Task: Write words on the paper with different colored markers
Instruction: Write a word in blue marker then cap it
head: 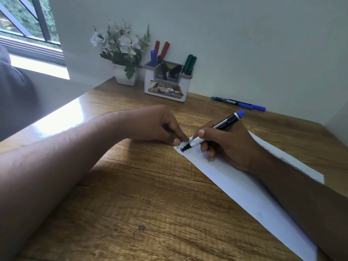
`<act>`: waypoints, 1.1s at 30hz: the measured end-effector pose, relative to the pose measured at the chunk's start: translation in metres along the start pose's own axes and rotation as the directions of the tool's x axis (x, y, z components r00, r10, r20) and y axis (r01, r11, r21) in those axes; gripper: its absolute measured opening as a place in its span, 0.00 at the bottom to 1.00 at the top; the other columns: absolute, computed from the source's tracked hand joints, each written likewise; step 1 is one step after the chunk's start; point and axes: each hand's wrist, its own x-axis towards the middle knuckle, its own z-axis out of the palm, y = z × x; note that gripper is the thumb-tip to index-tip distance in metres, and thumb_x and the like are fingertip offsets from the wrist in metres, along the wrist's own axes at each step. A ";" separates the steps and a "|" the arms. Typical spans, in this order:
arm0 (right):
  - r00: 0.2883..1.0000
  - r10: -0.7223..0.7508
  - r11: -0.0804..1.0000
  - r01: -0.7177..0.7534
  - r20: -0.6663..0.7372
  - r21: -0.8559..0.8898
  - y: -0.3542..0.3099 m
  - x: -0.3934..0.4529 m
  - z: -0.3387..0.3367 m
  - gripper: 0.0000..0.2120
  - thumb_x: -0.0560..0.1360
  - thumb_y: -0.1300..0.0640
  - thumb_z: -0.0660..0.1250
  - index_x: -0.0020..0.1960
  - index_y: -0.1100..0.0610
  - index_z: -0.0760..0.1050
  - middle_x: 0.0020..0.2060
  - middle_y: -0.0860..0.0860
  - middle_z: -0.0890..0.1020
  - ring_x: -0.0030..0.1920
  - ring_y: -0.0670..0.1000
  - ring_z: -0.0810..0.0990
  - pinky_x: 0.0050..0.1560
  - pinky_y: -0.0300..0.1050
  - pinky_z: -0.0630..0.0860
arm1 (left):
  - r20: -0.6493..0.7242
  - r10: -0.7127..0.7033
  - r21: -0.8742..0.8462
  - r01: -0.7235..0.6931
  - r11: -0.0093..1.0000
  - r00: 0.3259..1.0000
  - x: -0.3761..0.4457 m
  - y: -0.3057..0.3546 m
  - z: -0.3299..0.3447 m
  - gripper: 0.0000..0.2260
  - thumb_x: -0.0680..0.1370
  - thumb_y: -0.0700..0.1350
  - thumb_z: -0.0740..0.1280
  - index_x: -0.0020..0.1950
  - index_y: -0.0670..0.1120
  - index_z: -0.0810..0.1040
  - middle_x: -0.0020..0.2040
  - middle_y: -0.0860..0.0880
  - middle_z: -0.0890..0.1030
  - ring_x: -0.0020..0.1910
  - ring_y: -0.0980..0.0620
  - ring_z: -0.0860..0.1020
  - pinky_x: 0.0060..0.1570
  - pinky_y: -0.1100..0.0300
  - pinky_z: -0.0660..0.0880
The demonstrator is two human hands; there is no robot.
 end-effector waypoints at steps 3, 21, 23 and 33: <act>1.000 -0.006 1.000 0.006 -0.024 0.001 0.000 0.000 0.000 0.07 0.74 0.67 0.66 0.42 0.72 0.78 0.24 0.57 0.78 0.21 0.51 0.72 0.22 0.40 0.72 | 0.003 0.003 0.008 -0.003 1.000 1.000 -0.001 0.001 0.000 0.12 0.74 0.48 0.71 0.56 0.59 0.82 0.42 0.68 0.81 0.45 0.65 0.78 0.44 0.69 0.69; 0.997 0.003 1.000 -0.001 -0.076 0.017 -0.003 0.001 0.002 0.12 0.74 0.67 0.65 0.33 0.63 0.79 0.24 0.58 0.77 0.20 0.51 0.71 0.21 0.40 0.70 | 0.015 -0.011 0.004 0.011 1.000 1.000 0.000 0.002 -0.001 0.12 0.74 0.48 0.71 0.55 0.61 0.81 0.45 0.67 0.81 0.47 0.64 0.79 0.45 0.69 0.71; 0.996 0.008 1.000 -0.006 -0.086 0.016 -0.003 0.001 0.003 0.12 0.74 0.67 0.65 0.33 0.63 0.79 0.24 0.59 0.77 0.20 0.51 0.70 0.21 0.40 0.70 | 0.008 -0.014 0.003 0.014 1.000 1.000 0.000 0.001 0.000 0.12 0.73 0.48 0.71 0.54 0.61 0.81 0.46 0.67 0.81 0.47 0.63 0.79 0.46 0.67 0.71; 0.991 0.040 0.998 -0.035 -0.127 0.044 -0.002 0.001 0.003 0.10 0.74 0.67 0.64 0.34 0.65 0.77 0.24 0.59 0.77 0.19 0.51 0.70 0.22 0.40 0.70 | 0.006 0.000 -0.007 0.000 1.000 1.000 -0.002 0.004 -0.001 0.12 0.74 0.48 0.71 0.53 0.64 0.80 0.43 0.69 0.80 0.47 0.65 0.79 0.41 0.75 0.69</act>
